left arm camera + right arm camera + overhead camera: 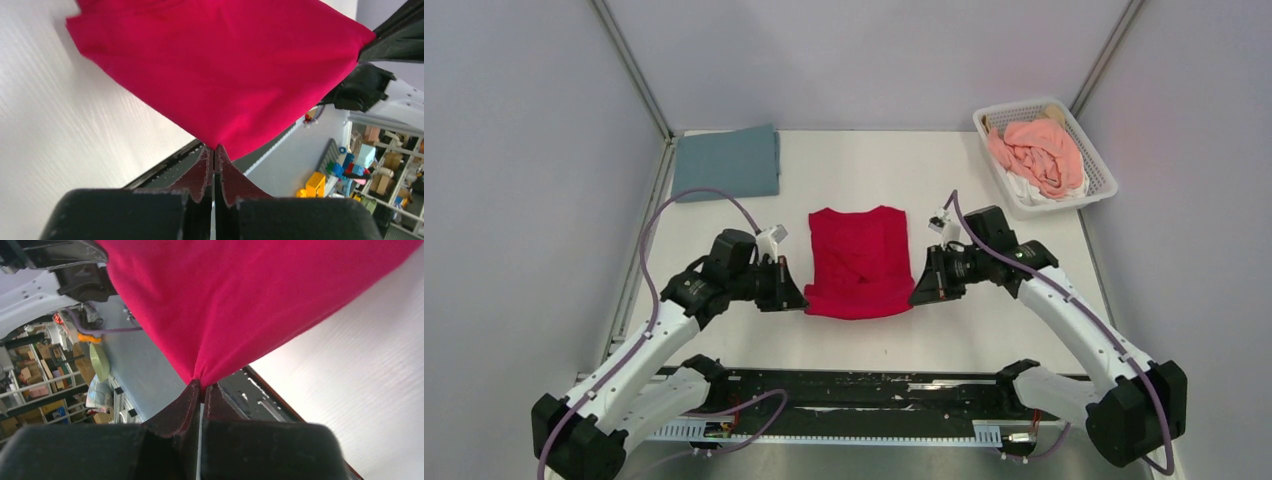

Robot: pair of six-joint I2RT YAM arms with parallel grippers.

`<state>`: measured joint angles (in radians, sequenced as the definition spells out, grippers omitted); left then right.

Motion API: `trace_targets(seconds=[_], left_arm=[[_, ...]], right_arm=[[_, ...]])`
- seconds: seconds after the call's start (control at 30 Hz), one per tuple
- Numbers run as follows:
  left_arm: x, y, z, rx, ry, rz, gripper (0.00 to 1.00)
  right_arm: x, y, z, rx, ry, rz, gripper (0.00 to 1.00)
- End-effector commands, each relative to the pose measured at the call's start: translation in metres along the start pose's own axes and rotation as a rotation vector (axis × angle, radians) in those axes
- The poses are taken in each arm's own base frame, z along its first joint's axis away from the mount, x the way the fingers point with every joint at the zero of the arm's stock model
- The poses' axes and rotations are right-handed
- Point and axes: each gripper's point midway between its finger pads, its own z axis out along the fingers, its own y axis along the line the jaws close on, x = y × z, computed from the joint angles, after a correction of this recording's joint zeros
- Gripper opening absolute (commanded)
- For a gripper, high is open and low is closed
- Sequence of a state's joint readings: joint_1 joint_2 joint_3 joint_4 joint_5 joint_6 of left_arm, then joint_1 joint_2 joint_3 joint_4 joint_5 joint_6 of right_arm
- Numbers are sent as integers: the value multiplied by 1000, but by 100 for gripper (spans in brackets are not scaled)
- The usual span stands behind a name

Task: Fold and stack the t-shirts
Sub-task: Fold the long partially folded tshirt into a neat square

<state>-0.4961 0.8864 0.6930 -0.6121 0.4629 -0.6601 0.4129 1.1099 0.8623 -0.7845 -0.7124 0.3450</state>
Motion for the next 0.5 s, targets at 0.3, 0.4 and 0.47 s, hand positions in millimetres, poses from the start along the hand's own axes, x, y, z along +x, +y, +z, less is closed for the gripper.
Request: trace_targets(seconds=[0.3,0.4,0.47], left_arm=[[-56,-62,-19,203,-158,127,0],[-79,-61,-9,223,-198,108,0],[-93,-58,-5,226,-223,94,0]], right_arm=[[-61,16,-46,3,-183,-44,0],[-80,16,-47,-12,-231,-25,0],[-90,16,-44,-31,-257,-29,0]])
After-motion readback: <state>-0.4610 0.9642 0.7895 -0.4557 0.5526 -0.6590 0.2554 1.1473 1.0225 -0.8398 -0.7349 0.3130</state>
